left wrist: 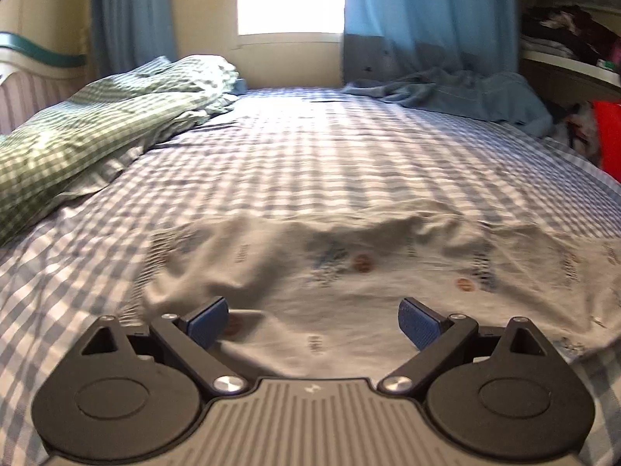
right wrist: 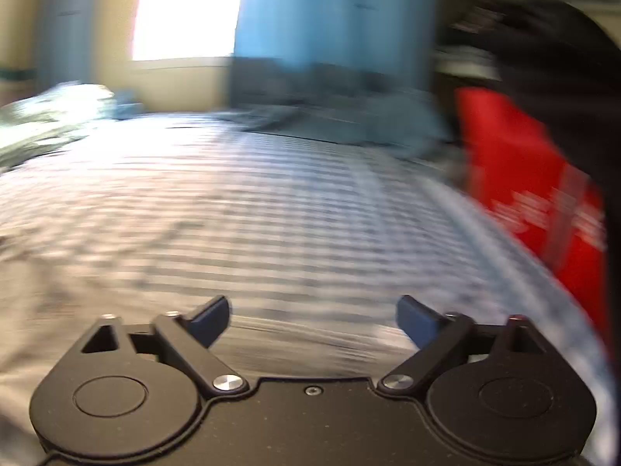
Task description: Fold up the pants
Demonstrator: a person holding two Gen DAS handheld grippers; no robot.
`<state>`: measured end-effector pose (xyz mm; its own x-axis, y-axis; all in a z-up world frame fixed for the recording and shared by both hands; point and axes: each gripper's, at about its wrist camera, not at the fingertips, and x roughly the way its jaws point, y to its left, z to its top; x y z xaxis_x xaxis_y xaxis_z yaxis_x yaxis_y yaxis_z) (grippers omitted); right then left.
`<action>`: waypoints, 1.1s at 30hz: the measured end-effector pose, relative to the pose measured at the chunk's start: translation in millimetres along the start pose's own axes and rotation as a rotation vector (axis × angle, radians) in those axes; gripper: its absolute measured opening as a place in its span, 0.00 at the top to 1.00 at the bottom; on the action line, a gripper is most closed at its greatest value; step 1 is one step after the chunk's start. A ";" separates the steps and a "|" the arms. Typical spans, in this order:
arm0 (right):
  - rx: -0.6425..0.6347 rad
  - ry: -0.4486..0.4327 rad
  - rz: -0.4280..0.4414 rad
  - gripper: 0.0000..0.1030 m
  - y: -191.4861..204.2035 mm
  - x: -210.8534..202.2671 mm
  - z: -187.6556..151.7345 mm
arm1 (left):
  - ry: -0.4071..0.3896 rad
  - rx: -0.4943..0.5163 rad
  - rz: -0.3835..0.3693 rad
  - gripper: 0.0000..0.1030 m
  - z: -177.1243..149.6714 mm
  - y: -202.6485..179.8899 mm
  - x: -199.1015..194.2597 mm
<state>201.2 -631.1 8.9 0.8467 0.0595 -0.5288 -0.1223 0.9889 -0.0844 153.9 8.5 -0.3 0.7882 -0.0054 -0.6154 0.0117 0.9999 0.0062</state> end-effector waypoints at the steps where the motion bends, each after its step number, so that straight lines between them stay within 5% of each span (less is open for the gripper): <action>1: -0.027 -0.005 0.055 0.03 15.5 0.8 3.7 | -0.003 -0.026 0.031 0.06 -1.0 14.5 -0.9; 8: -0.156 0.002 0.410 0.01 150.5 24.0 27.8 | 0.018 -0.169 0.142 0.05 -10.7 101.5 3.5; 14: -0.236 0.072 0.521 0.01 234.0 47.3 22.9 | 0.060 -0.213 0.169 0.02 -25.9 132.9 12.6; 21: -0.295 0.092 0.571 0.01 244.9 53.9 20.8 | 0.000 -0.135 0.243 0.01 -11.1 120.6 0.0; 26: -0.146 0.097 0.669 0.01 235.6 88.7 54.8 | -0.054 -0.143 0.152 0.00 16.7 96.9 6.5; 31: -0.019 0.169 0.727 0.27 247.7 138.6 72.7 | -0.062 -0.098 0.089 0.00 32.9 61.2 32.5; 33: 0.008 0.180 0.730 0.50 253.6 148.4 74.6 | -0.055 -0.054 0.106 0.00 33.2 47.8 44.1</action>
<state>334.5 -361.4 -28.0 0.4541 0.6782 -0.5777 -0.6161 0.7075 0.3462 209.6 55.6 -0.9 0.8156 0.1007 -0.5698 -0.1052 0.9941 0.0252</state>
